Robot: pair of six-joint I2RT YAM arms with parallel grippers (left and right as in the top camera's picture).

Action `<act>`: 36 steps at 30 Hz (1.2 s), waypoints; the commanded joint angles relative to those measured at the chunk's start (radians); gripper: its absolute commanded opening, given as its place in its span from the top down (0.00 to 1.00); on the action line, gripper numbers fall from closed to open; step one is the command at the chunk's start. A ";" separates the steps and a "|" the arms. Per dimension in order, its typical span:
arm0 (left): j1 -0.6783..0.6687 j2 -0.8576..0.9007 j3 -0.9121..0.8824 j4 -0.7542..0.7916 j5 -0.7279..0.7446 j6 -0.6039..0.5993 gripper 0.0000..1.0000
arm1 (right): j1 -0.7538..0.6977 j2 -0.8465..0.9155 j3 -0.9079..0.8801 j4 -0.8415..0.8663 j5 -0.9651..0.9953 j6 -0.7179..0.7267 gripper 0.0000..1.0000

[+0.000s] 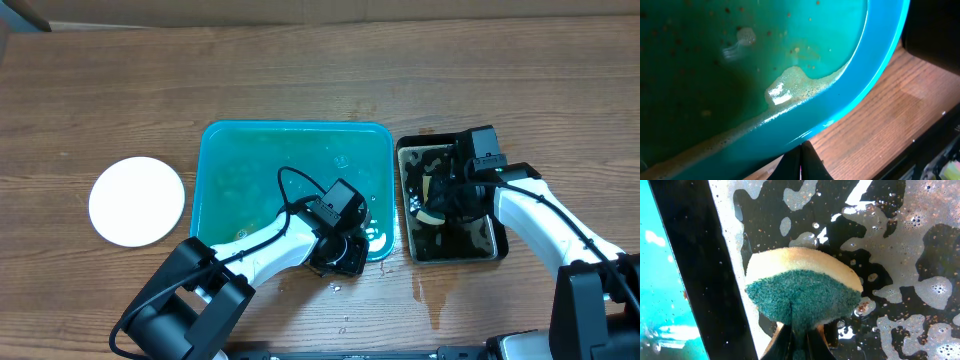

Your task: Clean dirty plates on tray and stack at the side

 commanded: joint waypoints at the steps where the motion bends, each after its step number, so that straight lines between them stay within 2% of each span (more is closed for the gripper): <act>1: 0.010 0.015 0.023 0.015 -0.056 0.000 0.96 | 0.001 0.006 -0.001 0.004 -0.006 -0.004 0.96; 5: 0.014 0.013 0.047 0.001 -0.053 0.030 0.96 | 0.001 0.006 -0.001 0.008 -0.006 -0.004 0.96; 11: 0.014 -0.034 0.161 -0.150 -0.068 0.127 0.96 | 0.001 0.006 -0.001 0.089 -0.006 -0.003 0.96; 16: 0.018 -0.115 0.237 -0.292 -0.203 0.130 0.96 | 0.001 0.006 -0.001 0.155 -0.012 0.000 0.96; 22: 0.058 -0.227 0.245 -0.363 -0.326 0.092 0.96 | 0.001 0.045 -0.001 0.053 -0.032 -0.008 0.96; 27: 0.115 -0.283 0.245 -0.383 -0.325 0.092 0.96 | -0.006 0.128 -0.001 -0.077 0.180 0.013 0.96; 29: 0.129 -0.291 0.245 -0.394 -0.324 0.092 0.96 | -0.026 0.156 -0.001 -0.106 0.333 0.094 0.96; 31: 0.131 -0.291 0.245 -0.409 -0.325 0.093 0.96 | -0.053 0.166 0.000 -0.104 0.379 0.159 0.96; 33: 0.131 -0.291 0.245 -0.420 -0.325 0.096 0.96 | -0.077 0.166 0.002 -0.061 0.262 0.166 0.96; 36: 0.130 -0.291 0.245 -0.425 -0.331 0.096 0.96 | -0.076 0.167 0.002 0.033 -0.120 0.057 0.96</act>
